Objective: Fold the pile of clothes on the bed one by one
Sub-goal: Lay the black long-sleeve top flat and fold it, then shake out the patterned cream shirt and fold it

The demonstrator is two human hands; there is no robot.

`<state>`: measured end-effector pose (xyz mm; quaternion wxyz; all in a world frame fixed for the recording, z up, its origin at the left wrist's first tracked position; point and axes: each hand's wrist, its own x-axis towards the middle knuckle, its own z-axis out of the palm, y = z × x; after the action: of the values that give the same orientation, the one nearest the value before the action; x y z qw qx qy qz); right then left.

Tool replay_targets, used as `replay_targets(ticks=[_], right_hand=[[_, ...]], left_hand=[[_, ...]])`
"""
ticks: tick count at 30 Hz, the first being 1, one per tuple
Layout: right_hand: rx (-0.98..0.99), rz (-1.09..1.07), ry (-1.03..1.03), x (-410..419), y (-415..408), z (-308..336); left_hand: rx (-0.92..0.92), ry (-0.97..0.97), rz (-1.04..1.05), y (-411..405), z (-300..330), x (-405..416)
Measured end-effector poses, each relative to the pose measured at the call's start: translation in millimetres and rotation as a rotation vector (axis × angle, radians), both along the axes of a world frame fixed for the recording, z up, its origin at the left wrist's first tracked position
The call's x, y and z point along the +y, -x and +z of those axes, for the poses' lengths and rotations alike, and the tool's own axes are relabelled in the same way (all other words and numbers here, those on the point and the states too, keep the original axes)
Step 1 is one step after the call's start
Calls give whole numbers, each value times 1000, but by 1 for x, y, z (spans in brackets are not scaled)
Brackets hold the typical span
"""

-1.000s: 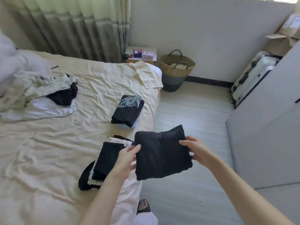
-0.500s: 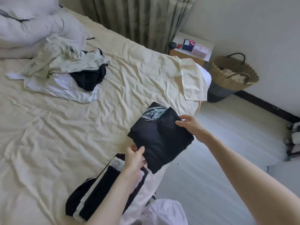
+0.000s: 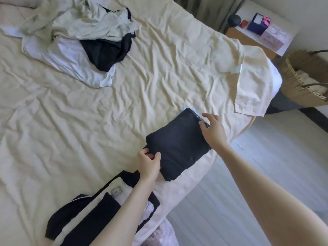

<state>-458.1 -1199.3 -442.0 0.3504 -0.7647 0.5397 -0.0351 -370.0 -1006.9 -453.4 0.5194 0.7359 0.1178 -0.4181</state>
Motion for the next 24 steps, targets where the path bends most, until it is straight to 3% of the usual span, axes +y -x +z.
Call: replay_targets(ticks=[3,5,6,8,10,15,24], right_hand=[[-20,193,402,34,13,-3],[6,394,528,52,22,-10],[92,489,469,58,25,-13],[269,568,327,63,26,-16],[314,563,306,65,18,-8],[234,703,334,100,-2,25],[-15,1008,380,262,-57,83]], left_hand=[[-676,-79,-211,2,11,10],[-1062,-96,-515,2,15,11],[-1130,-145,-760,1,16,9],[-1038,-345,-1205,-4,16,4],[-899,-436,-1367,-16,18,6],[-905,-348,-1200,-30,41,47],[-854,-346,-643,-48,91,251]])
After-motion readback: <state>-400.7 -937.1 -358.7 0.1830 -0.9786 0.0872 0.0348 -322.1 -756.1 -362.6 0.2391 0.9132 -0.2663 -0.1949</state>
